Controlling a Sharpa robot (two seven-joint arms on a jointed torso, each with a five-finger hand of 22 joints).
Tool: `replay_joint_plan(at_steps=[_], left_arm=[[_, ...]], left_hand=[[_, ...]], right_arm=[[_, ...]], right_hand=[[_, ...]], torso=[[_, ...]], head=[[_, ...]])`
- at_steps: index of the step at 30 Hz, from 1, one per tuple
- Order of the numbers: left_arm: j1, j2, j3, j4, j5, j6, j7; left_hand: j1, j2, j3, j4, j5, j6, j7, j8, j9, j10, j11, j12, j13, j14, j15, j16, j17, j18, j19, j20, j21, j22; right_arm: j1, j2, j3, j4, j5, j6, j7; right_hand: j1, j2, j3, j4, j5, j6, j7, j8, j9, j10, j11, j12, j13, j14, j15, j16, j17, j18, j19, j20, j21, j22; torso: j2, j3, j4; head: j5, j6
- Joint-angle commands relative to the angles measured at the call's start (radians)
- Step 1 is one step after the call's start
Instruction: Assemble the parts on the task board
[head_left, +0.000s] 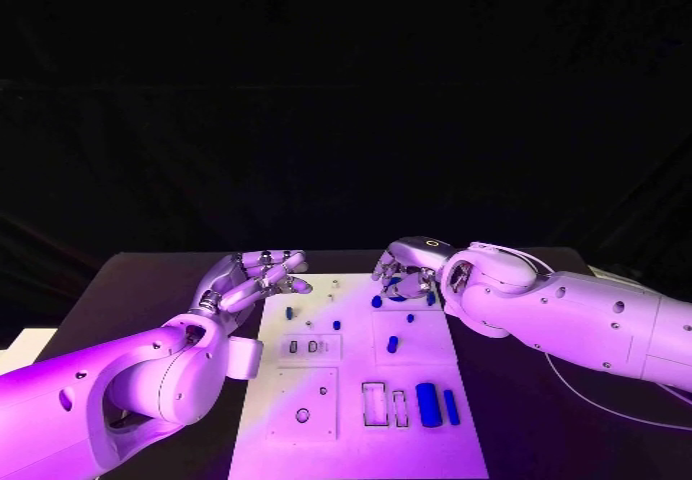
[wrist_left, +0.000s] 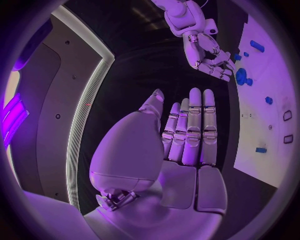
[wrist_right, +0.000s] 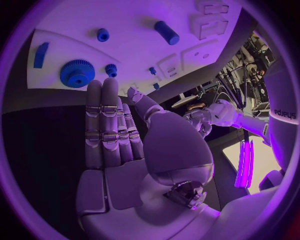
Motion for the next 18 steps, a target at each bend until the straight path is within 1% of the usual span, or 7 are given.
replay_joint_plan(at_steps=[1,4,5,9,12,14,18], left_arm=[[0.007,-0.003,0.002,0.014,-0.007,0.027,-0.005],[0.013,-0.005,0.003,0.02,-0.007,0.027,-0.004],[0.014,-0.005,0.003,0.021,-0.007,0.026,-0.004],[0.017,-0.004,0.003,0.024,-0.007,0.025,-0.004],[0.018,-0.003,0.003,0.023,-0.007,0.025,-0.005],[0.018,-0.002,0.003,0.022,-0.007,0.025,-0.005],[0.018,-0.001,0.003,0.019,-0.007,0.025,-0.006]], left_hand=[[-0.01,0.002,-0.008,-0.002,-0.003,0.0,0.007,-0.007,-0.002,0.001,0.008,-0.007,-0.001,-0.007,0.003,-0.006,0.003,0.007,0.0,0.005,0.006,0.002],[-0.011,0.003,-0.009,-0.002,-0.003,-0.001,0.008,-0.009,-0.002,0.001,0.009,-0.01,-0.001,-0.01,0.004,-0.009,0.005,0.007,-0.001,0.005,0.006,0.002],[-0.011,0.003,-0.009,-0.002,-0.003,-0.001,0.008,-0.009,-0.002,0.001,0.009,-0.01,-0.001,-0.01,0.004,-0.009,0.005,0.007,-0.001,0.005,0.006,0.002],[-0.011,0.005,-0.01,-0.003,-0.003,-0.002,0.008,-0.01,-0.002,0.0,0.009,-0.011,-0.001,-0.012,0.005,-0.012,0.006,0.007,-0.002,0.006,0.007,0.002],[-0.01,0.006,-0.011,-0.004,-0.003,-0.002,0.009,-0.012,-0.002,-0.001,0.01,-0.013,0.0,-0.014,0.006,-0.014,0.008,0.007,-0.003,0.006,0.007,0.003],[-0.01,0.006,-0.011,-0.004,-0.003,-0.002,0.009,-0.012,-0.002,-0.001,0.01,-0.013,0.0,-0.014,0.006,-0.014,0.008,0.007,-0.003,0.006,0.007,0.003],[-0.01,0.007,-0.012,-0.004,-0.003,-0.003,0.01,-0.013,-0.002,-0.001,0.011,-0.015,0.0,-0.016,0.006,-0.016,0.009,0.007,-0.004,0.007,0.007,0.003]], right_arm=[[0.002,0.009,0.0,0.0,-0.144,0.076,-0.084],[0.003,0.014,0.0,0.0,-0.158,0.094,-0.094],[0.003,0.016,0.0,0.0,-0.161,0.1,-0.096],[0.003,0.023,0.0,-0.006,-0.171,0.118,-0.102],[0.004,0.027,0.0,-0.009,-0.18,0.13,-0.104],[0.004,0.027,0.0,-0.007,-0.183,0.141,-0.106],[0.004,0.028,0.0,-0.007,-0.186,0.157,-0.111]], right_hand=[[-0.001,-0.017,-0.001,0.013,-0.002,-0.004,-0.009,-0.007,-0.001,-0.017,0.0,-0.005,0.002,0.04,-0.006,0.051,0.035,0.011,-0.004,-0.005,0.037,0.024],[0.002,-0.022,0.001,0.026,-0.004,-0.007,-0.012,-0.006,-0.001,-0.033,0.001,-0.004,0.003,0.037,-0.006,0.11,0.076,0.011,-0.011,-0.004,0.083,0.058],[0.004,-0.025,0.0,0.03,-0.005,-0.009,-0.013,-0.006,-0.001,-0.038,0.001,-0.004,0.004,0.035,-0.006,0.126,0.087,0.009,-0.009,-0.004,0.106,0.081],[0.012,-0.029,0.001,0.044,-0.005,-0.009,-0.014,-0.006,-0.001,-0.052,0.005,-0.002,0.005,0.027,-0.005,0.176,0.125,-0.003,0.004,-0.001,0.195,0.183],[0.019,-0.028,0.006,0.053,-0.004,-0.005,-0.015,-0.005,0.0,-0.052,0.003,-0.001,0.006,0.025,-0.004,0.211,0.149,-0.011,0.021,0.0,0.258,0.259],[0.021,-0.03,0.008,0.058,-0.003,-0.005,-0.015,-0.005,0.0,-0.051,0.004,-0.001,0.007,0.021,-0.004,0.23,0.162,-0.015,0.026,0.0,0.288,0.293],[0.025,-0.029,0.015,0.064,-0.002,0.0,-0.015,-0.004,0.0,-0.048,0.004,-0.001,0.007,0.019,-0.004,0.273,0.2,-0.021,0.036,0.001,0.327,0.34]], torso=[[0.02,-0.0019,0.0103],[0.026,-0.0026,0.0152],[0.029,-0.0032,0.0164],[0.038,-0.0049,0.0192],[0.045,-0.0063,0.0203],[0.049,-0.007,0.0215],[0.054,-0.0069,0.023]], head=[[-0.007,0.003],[-0.009,0.004],[-0.01,0.005],[-0.015,0.007],[-0.018,0.007],[-0.018,0.007],[-0.02,0.005]])
